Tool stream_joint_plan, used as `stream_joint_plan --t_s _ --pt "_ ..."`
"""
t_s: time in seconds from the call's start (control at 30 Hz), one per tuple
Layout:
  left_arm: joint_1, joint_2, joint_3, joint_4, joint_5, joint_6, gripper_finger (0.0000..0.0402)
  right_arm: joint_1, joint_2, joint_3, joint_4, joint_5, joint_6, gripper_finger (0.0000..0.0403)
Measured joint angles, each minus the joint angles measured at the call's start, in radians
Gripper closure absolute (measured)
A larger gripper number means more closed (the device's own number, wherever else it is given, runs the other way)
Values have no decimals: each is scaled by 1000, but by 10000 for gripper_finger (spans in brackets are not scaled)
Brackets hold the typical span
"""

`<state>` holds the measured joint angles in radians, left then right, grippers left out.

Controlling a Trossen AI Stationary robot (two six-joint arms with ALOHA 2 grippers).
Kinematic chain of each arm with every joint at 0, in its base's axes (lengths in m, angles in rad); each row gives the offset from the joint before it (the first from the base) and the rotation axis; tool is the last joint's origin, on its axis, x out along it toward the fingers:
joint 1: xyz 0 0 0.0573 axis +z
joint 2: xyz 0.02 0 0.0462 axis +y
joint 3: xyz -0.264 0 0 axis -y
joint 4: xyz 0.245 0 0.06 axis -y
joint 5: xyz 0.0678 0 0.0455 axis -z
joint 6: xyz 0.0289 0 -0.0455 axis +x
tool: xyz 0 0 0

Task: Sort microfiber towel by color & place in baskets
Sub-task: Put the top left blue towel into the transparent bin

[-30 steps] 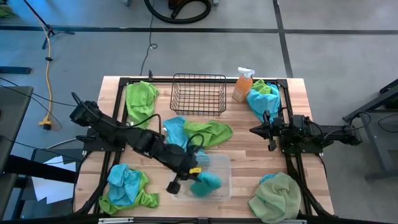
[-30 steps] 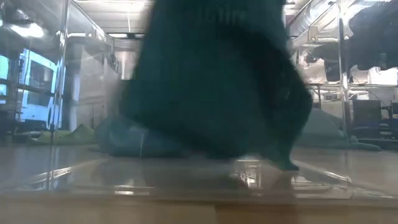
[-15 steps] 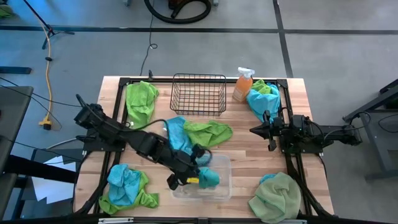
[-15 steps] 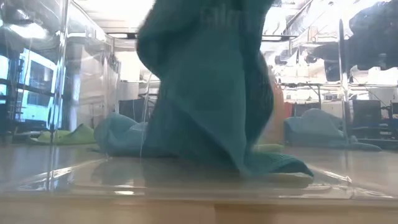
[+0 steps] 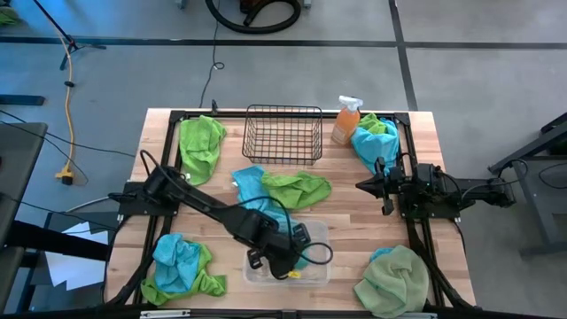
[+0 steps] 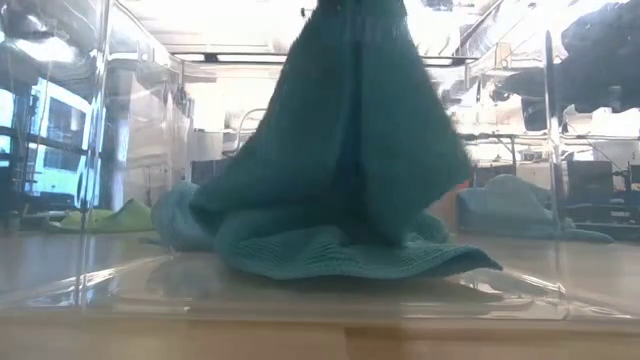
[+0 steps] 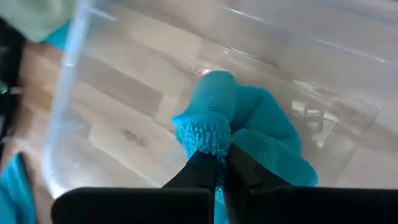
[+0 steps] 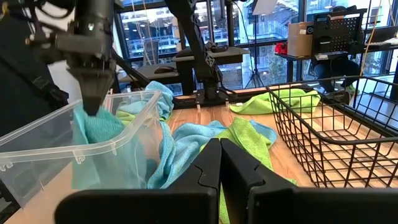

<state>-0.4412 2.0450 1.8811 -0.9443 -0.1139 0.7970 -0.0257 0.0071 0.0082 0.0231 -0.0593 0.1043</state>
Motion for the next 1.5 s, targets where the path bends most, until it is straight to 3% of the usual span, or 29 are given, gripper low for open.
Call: stream_joint_plan --t_s 0.27,0.57,1.3,1.5 --pt "10 70 1 -4 -1 290 401 0 0 0 0 0 0 402" --pt "23 154 0 19 -4 374 401 0 0 0 0 0 0 402" --pt "31 219 0 89 30 331 401 0 0 0 0 0 0 402" --pt "31 219 0 108 24 279 374 0 0 0 0 0 0 402"
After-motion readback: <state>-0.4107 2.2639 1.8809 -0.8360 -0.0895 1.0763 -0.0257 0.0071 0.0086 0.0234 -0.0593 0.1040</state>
